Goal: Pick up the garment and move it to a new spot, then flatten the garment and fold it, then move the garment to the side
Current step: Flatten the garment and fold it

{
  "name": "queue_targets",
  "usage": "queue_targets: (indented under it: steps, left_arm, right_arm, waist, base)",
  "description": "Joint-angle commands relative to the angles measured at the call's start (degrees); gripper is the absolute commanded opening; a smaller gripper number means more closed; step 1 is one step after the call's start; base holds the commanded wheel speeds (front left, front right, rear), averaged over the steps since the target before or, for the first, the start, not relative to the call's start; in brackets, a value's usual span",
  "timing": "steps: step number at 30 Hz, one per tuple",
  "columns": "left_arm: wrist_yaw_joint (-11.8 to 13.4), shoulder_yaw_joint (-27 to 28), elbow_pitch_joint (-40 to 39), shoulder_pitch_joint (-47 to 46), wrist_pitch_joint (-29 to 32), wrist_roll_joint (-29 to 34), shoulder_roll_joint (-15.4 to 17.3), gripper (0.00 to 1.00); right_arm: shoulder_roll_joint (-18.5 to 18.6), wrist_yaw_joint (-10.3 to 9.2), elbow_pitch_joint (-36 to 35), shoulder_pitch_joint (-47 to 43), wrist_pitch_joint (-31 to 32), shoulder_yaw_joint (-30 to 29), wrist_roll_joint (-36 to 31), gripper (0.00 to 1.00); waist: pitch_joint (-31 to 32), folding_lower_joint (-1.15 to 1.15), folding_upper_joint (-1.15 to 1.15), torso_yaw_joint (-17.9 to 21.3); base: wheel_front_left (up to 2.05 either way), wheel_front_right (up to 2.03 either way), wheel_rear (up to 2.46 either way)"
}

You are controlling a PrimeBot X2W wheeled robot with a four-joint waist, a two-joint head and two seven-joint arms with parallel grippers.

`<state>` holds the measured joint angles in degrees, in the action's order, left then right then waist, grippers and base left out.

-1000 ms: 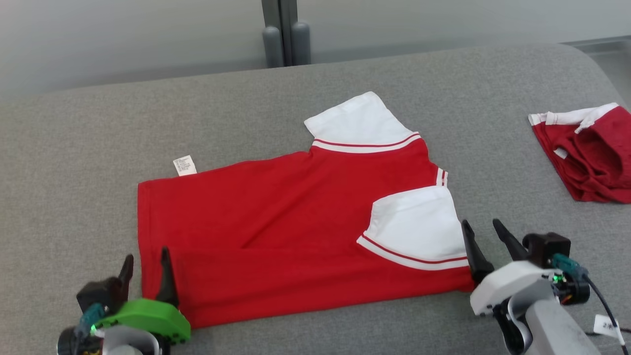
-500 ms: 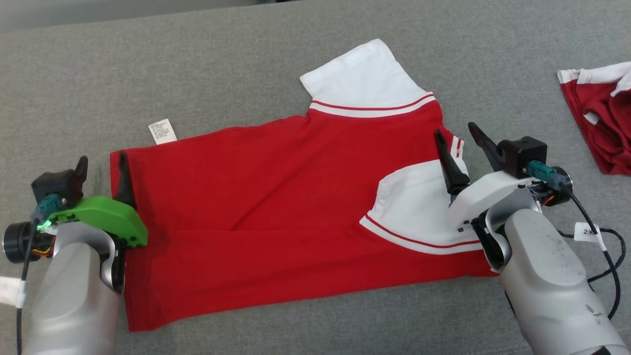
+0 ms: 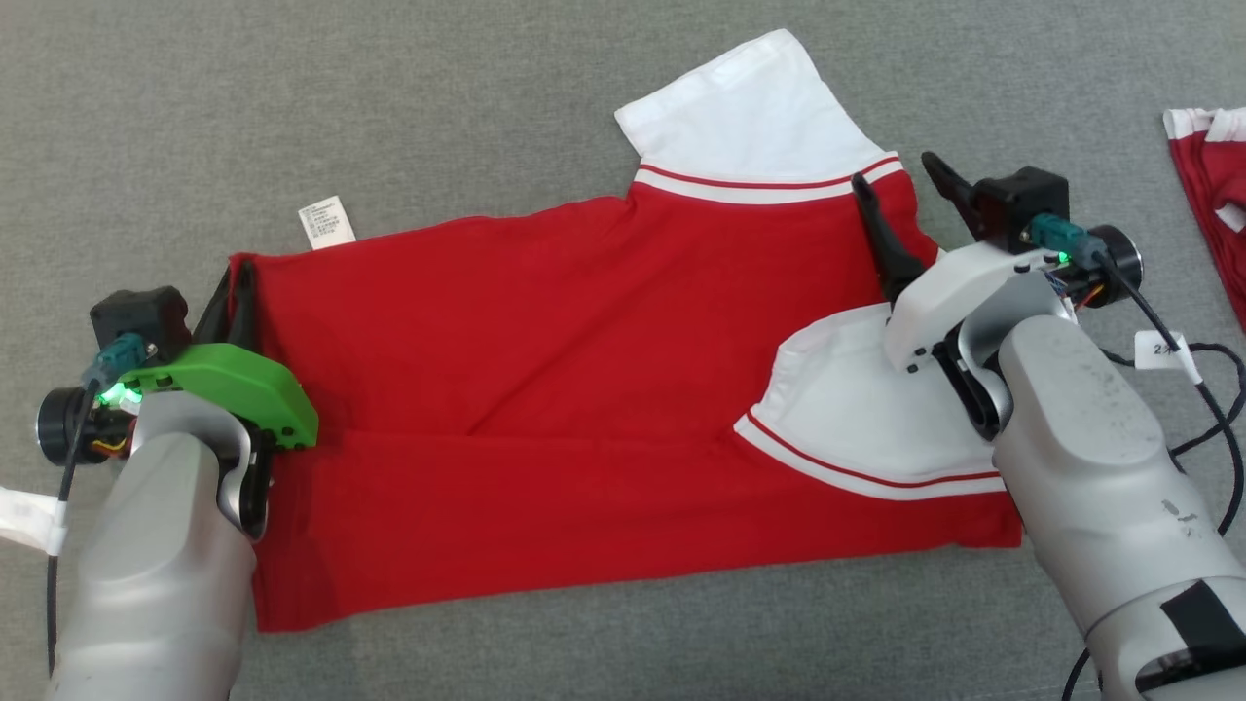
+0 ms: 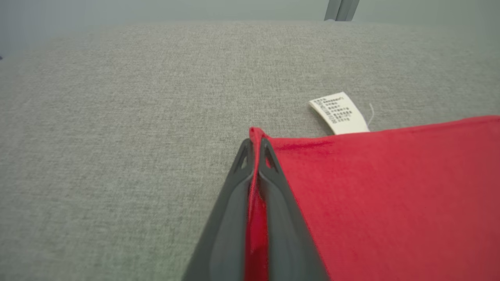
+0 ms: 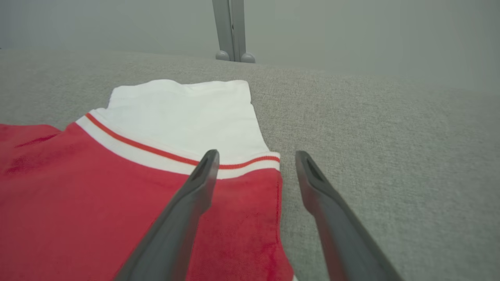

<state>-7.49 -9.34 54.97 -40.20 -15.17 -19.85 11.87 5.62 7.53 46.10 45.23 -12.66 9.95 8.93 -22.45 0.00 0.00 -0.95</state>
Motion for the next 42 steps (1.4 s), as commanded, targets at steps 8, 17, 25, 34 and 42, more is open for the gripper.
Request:
queue_targets:
  steps: [8, 17, 25, 34, 42]
  left_arm:
    - [0.09, -4.30, -8.17, -1.70, 0.08, -2.09, -0.70, 0.00]
    - [0.08, -9.28, -13.38, -3.24, 0.07, -4.02, -2.54, 0.00]
    - [0.08, -11.39, -15.75, -4.09, 0.07, -5.97, -3.76, 0.00]
    - [0.08, -9.52, -18.03, -3.97, 0.07, -5.94, -2.71, 0.00]
    - [0.09, -5.36, -20.39, -1.42, 0.07, -4.32, -1.71, 0.00]
  right_arm:
    - [1.99, -0.10, 7.33, 10.76, 5.79, 0.57, -0.06, 1.00]
    - [4.41, -0.10, 16.70, 22.01, 11.94, -0.75, -2.54, 1.00]
    - [4.57, -0.10, 23.82, 26.80, 15.63, -3.55, -4.00, 0.84]
    - [6.51, -0.10, 22.45, 29.77, 4.00, -7.50, -8.66, 0.00]
    - [3.69, -0.09, 16.16, 29.00, -2.50, -14.34, -13.67, 0.00]
  waist:
    - [-2.15, 0.00, 0.00, -5.22]
    - [-6.12, 0.00, 0.00, -10.84]
    - [-8.84, 0.00, 0.00, -13.45]
    - [-8.78, 0.00, 0.00, -12.77]
    - [-6.68, 0.00, 0.00, -10.49]
  base:
    - [0.00, 0.00, 0.00]
    - [0.00, 0.00, 0.00]
    - [0.00, 0.00, 0.00]
    - [0.00, 0.00, 0.00]
    - [0.00, 0.00, 0.00]
